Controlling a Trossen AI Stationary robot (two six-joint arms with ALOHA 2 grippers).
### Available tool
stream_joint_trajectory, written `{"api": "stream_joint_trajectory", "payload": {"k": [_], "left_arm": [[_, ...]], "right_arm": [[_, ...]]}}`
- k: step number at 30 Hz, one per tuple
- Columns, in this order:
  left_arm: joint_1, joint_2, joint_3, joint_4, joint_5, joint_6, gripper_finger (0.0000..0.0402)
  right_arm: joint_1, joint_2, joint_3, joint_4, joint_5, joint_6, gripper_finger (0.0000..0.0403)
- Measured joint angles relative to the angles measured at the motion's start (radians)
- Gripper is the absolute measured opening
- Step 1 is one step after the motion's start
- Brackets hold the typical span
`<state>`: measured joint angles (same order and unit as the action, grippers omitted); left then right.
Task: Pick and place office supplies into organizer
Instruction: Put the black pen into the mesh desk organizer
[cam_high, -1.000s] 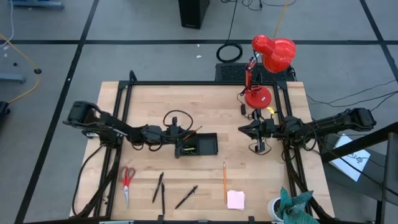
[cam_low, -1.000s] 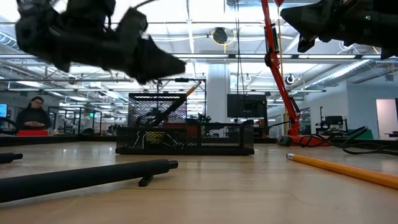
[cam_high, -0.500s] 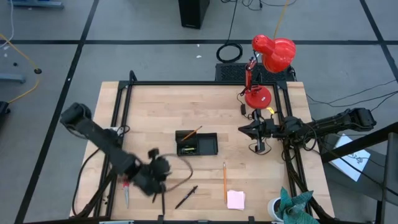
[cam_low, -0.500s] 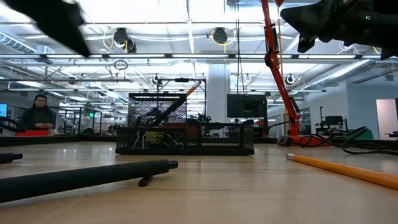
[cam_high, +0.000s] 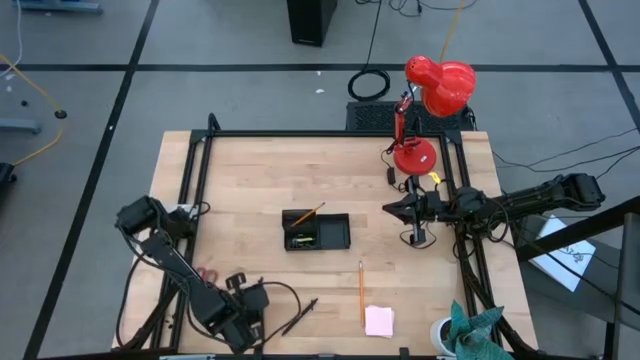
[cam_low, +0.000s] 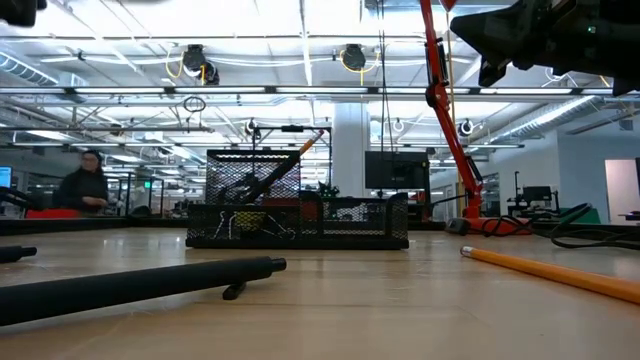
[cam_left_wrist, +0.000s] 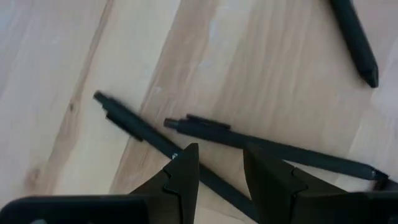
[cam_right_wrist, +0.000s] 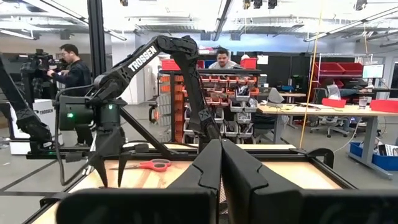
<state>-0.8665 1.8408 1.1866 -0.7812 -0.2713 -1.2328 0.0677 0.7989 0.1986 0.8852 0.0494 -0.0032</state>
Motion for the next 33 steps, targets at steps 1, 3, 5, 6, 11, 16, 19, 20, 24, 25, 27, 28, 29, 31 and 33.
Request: {"api": "stream_joint_trajectory", "payload": {"k": [1,3,5,6,11,16,19,20,24,25,27,28,29,31,33], "left_arm": [[0.0,0.0,0.0,-0.005,0.005,-0.024,0.0131],[0.0,0.0,0.001,-0.019,0.011,-0.069,0.0131],[0.0,0.0,0.001,-0.033,0.025,-0.1,0.0131],[-0.001,0.0,0.001,-0.041,0.036,-0.112,0.0131],[-0.012,0.0,0.001,-0.062,0.036,-0.186,0.0131],[-0.02,0.025,0.001,-0.059,0.029,-0.223,0.0131],[-0.024,0.065,0.001,-0.058,0.037,-0.224,0.0131],[-0.024,0.08,0.003,-0.057,0.04,-0.225,0.0131],[-0.023,0.121,0.007,-0.062,0.047,-0.225,0.0131],[-0.023,0.125,0.007,-0.065,0.051,-0.226,0.0131],[-0.024,0.127,0.007,-0.082,0.055,-0.236,0.0131],[-0.026,0.127,0.007,-0.094,0.062,-0.245,0.0131],[-0.028,0.128,0.007,-0.108,0.072,-0.255,0.0131],[-0.037,0.127,0.009,-0.134,0.091,-0.27,0.0131],[-0.049,0.127,0.007,-0.204,0.122,-0.27,0.0131]], "right_arm": [[0.0,0.0,0.0,0.0,0.0,0.0,0.0004],[0.0,0.0,0.0,0.0,0.0,0.0,0.0004],[0.0,0.0,0.0,0.0,0.0,0.0,0.0004],[0.0,0.0,0.0,0.0,0.001,0.0,0.0004],[0.0,0.0,0.0,-0.001,0.001,0.0,0.0004],[0.0,0.0,0.0,-0.005,0.001,0.0,0.0004],[0.0,0.0,0.0,-0.004,0.001,0.0,0.0004],[0.0,0.0,0.0,-0.004,0.001,0.0,0.0004],[0.0,0.0,0.0,-0.002,0.001,0.0,0.0004],[0.0,0.0,0.0,-0.002,0.001,0.0,0.0004],[0.0,0.0,0.0,-0.002,0.002,0.0,0.0004],[0.0,0.0,0.0,-0.001,0.002,0.0,0.0004],[0.0,0.0,0.0,-0.001,0.002,0.0,0.0004],[0.0,0.0,0.0,-0.002,0.002,0.0,0.0004],[0.0,0.0,0.0,-0.003,0.002,0.0,0.0004]]}}
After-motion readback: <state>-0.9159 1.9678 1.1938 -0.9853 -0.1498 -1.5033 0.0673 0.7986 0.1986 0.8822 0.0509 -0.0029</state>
